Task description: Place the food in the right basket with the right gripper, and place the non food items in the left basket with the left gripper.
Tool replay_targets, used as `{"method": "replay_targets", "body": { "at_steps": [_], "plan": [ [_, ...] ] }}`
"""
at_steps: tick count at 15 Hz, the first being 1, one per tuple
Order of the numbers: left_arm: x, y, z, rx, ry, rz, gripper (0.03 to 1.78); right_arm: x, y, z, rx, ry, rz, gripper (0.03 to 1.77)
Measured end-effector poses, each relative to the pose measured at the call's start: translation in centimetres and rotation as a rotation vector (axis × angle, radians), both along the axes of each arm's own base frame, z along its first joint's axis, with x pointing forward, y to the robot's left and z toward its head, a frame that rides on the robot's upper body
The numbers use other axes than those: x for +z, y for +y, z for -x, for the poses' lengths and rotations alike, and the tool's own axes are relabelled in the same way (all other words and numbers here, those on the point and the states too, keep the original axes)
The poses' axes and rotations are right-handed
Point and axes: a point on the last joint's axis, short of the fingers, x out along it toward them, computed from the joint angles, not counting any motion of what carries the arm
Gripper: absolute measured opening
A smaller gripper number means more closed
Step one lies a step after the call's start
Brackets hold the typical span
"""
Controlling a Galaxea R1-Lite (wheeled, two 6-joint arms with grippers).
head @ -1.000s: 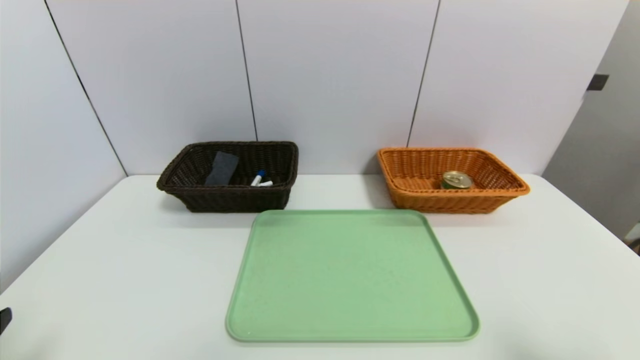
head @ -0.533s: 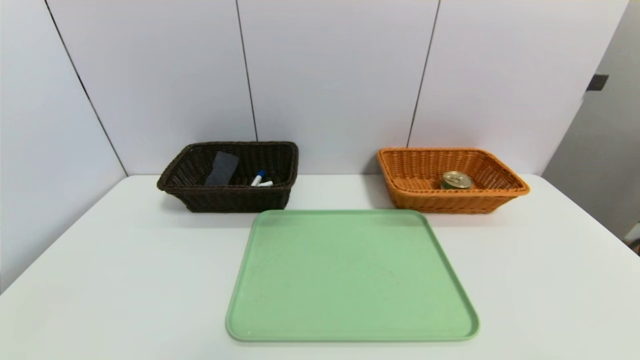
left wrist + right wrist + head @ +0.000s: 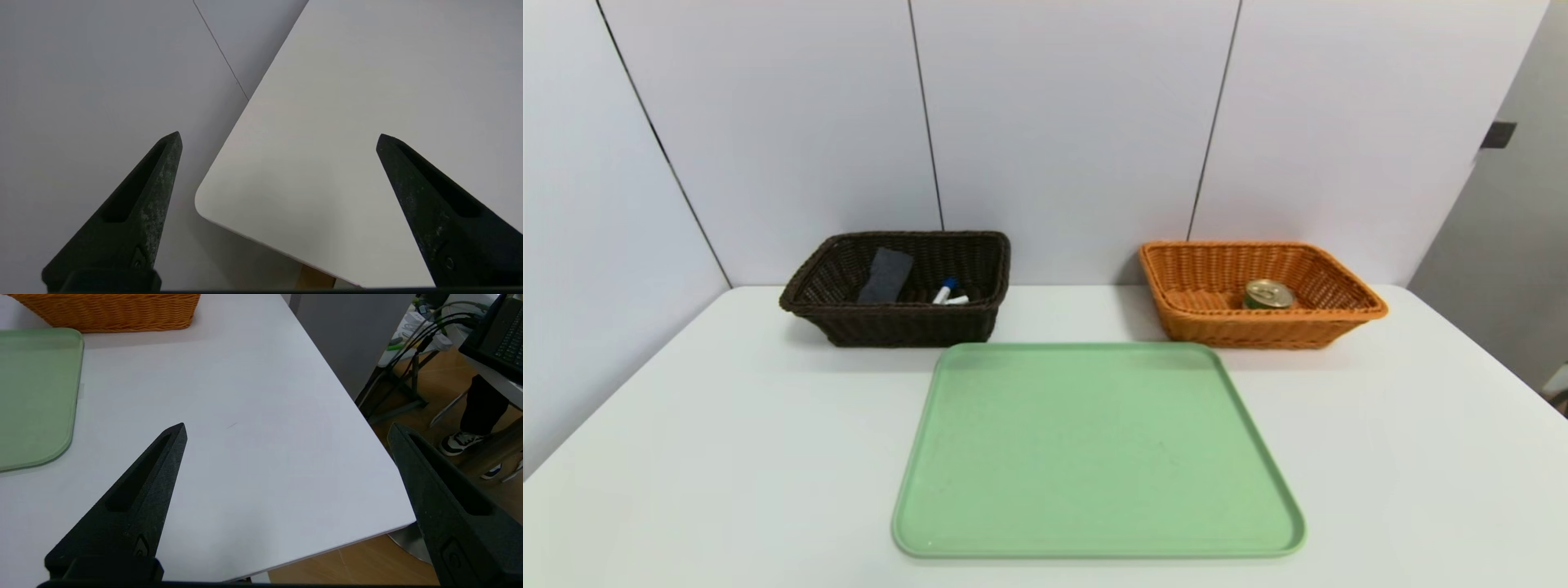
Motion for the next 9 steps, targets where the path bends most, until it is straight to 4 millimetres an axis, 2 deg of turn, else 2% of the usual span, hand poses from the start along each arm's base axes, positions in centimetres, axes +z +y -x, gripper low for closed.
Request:
{"method": "replay_targets", "body": {
  "at_steps": [3, 9],
  "plan": [
    [-1.7, -0.2, 0.2, -0.072, 0.011, 0.0, 1.69, -1.0, 0.1, 0.3, 0.029, -0.004, -0.004, 1.69],
    [-5.3, -0.8, 0.2, -0.349, 0.006, -0.023, 1.69, -3.8, 0.1, 0.7, 0.076, -0.032, 0.034, 1.69]
  ]
}}
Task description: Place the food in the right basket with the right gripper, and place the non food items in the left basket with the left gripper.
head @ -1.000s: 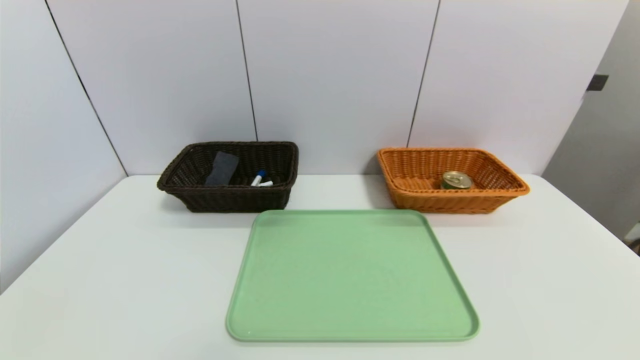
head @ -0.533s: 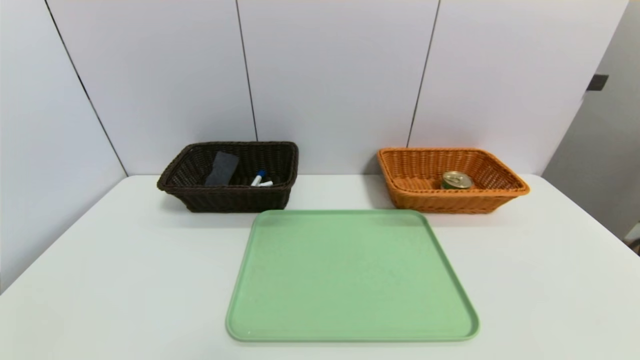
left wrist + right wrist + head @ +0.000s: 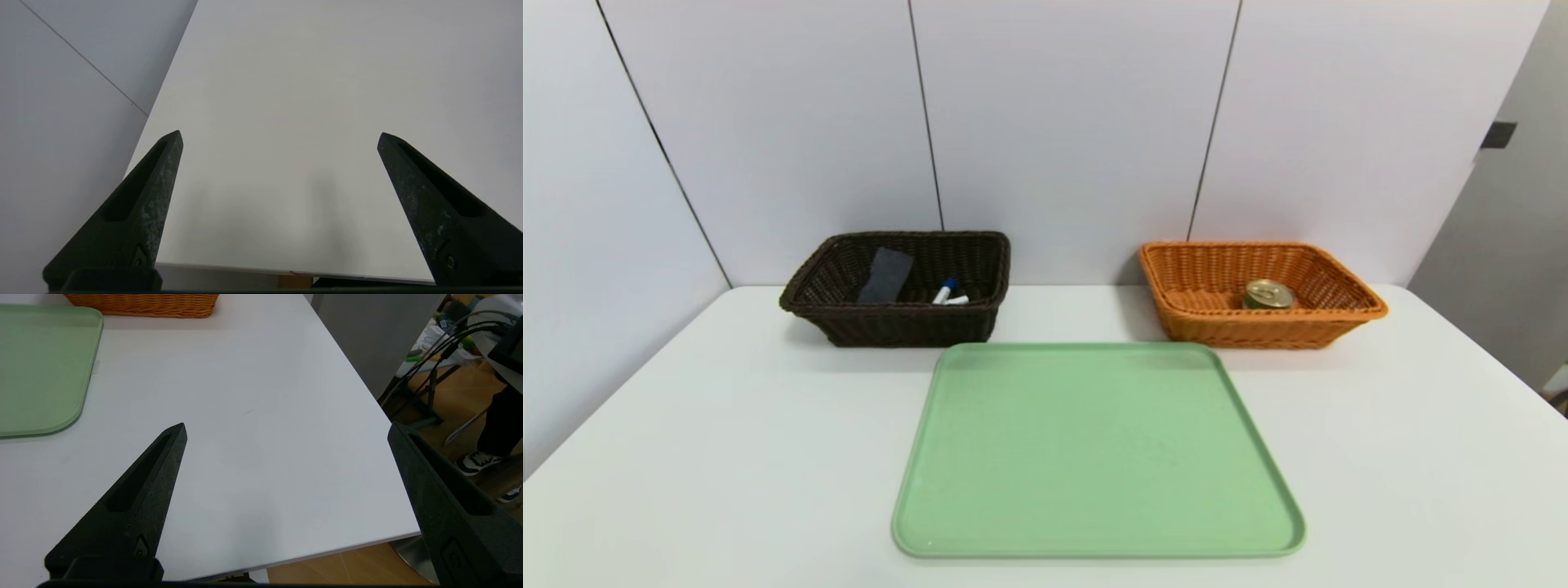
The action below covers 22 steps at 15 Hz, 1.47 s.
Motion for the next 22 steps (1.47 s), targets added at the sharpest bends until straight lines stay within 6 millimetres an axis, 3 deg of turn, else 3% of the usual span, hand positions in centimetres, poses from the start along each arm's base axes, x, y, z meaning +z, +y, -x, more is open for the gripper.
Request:
{"method": "replay_targets", "body": {
  "at_steps": [8, 12, 14, 22],
  "plan": [
    [-2.6, -0.7, -2.5, -0.278, -0.159, 0.062, 1.69, -5.3, 0.1, -4.2, 0.059, -0.211, 0.11, 1.69],
    [-3.1, -0.7, -2.6, -0.271, -0.151, 0.125, 1.69, -6.3, 0.4, -4.8, 0.185, -0.262, -0.03, 1.69],
    [-3.1, -0.7, -2.6, -0.269, -0.149, 0.137, 1.69, -7.3, 0.5, -4.9, 0.254, -0.193, -0.077, 1.69],
    [-3.2, -0.5, -2.7, -0.181, -0.168, 0.294, 1.69, -7.7, 0.6, -5.0, 0.268, -0.154, -0.086, 1.69]
  ]
}}
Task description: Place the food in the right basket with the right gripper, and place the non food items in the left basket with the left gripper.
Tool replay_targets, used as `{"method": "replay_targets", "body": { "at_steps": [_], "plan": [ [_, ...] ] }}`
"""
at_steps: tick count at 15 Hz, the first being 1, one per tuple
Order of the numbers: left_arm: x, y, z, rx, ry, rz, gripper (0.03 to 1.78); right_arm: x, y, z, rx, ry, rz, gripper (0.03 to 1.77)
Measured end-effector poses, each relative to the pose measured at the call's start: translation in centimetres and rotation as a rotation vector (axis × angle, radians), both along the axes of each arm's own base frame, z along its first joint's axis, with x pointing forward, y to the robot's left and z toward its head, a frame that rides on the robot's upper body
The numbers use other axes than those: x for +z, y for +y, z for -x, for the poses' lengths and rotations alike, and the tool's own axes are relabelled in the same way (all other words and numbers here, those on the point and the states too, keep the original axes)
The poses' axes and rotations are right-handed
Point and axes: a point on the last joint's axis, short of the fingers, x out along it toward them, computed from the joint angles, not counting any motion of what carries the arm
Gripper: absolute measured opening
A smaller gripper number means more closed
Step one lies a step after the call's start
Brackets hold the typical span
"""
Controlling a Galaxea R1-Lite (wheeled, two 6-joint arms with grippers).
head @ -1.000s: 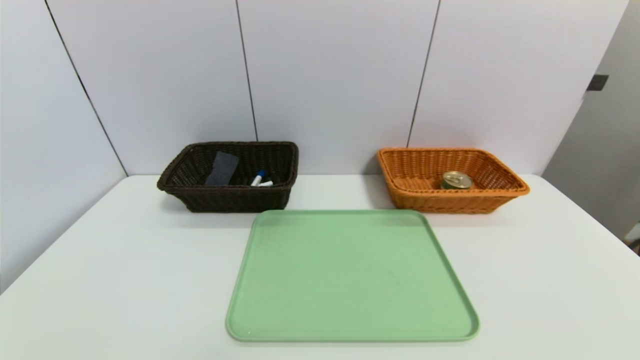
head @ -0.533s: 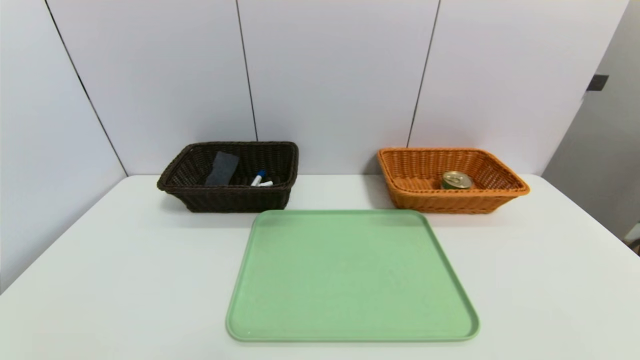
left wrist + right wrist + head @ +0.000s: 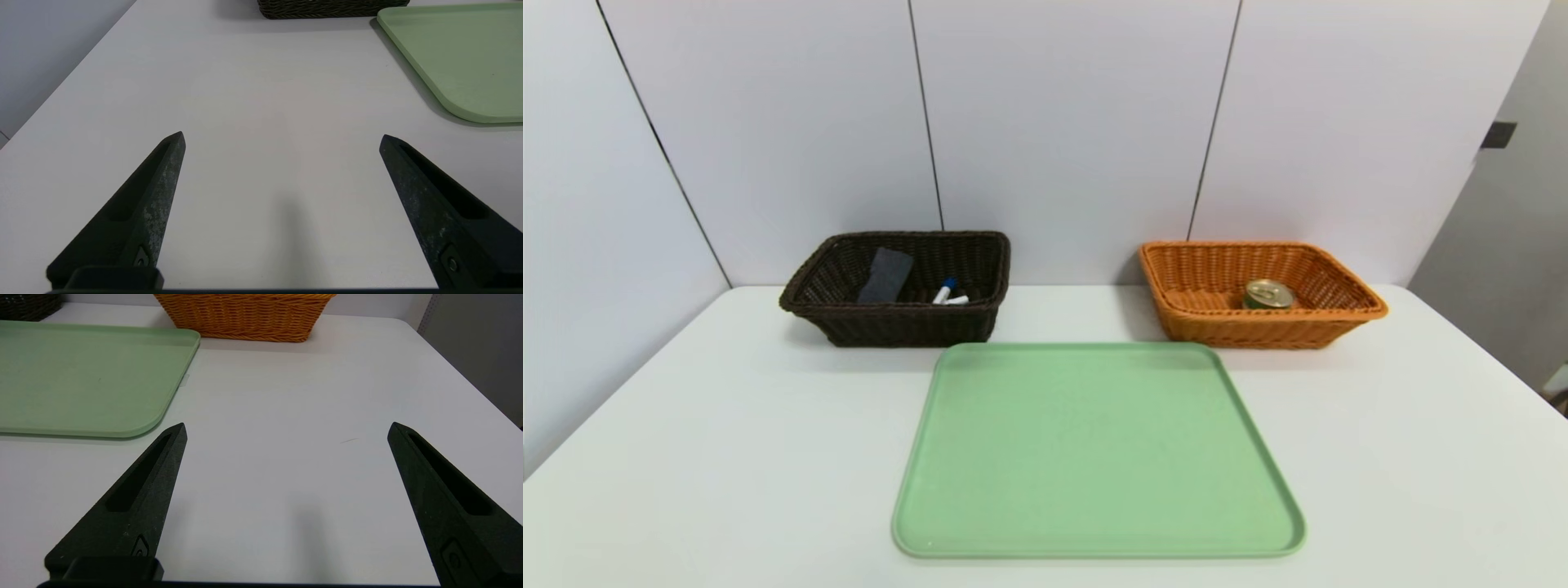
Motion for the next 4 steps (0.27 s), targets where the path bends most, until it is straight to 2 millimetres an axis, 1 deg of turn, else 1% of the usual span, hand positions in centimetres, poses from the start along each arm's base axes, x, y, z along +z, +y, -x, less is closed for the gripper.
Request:
{"method": "replay_targets", "body": {
  "at_steps": [4],
  "plan": [
    [-0.01, 0.0, 0.0, 0.0, 0.0, 0.001, 1.69, -0.02, 0.0, -0.01, 0.0, 0.0, -0.005, 1.69]
  ]
}}
